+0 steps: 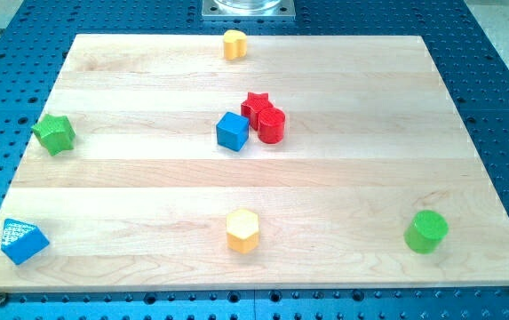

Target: Place the green circle diagonally top right to the yellow hexagon

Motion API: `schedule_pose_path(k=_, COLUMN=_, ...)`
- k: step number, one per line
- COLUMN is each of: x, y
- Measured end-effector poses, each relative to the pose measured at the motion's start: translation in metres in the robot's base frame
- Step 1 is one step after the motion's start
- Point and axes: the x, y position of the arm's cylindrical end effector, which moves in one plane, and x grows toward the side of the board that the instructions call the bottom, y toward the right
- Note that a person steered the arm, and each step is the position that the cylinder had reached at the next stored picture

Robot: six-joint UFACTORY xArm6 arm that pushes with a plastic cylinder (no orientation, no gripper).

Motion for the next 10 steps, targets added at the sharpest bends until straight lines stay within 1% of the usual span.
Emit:
schedule_pose_path(k=1, x=-0.007, y=-0.058)
schedule_pose_path(k=2, x=-0.032, y=-0.144)
schedule_pose_path(k=3, x=-0.003, y=-0.158)
schedule_pose_path(k=4, x=0.024, y=-0.15)
schedule_pose_path(k=5, x=0.004, y=-0.208)
schedule_pose_path(k=6, x=-0.037, y=-0.222)
schedule_pose_path(k=7, x=-0.072, y=-0.232)
schedule_pose_path(k=8, x=-0.072, y=-0.223)
schedule_pose_path(k=9, x=-0.094, y=-0.225)
schedule_pose_path(k=10, x=-0.107, y=-0.216)
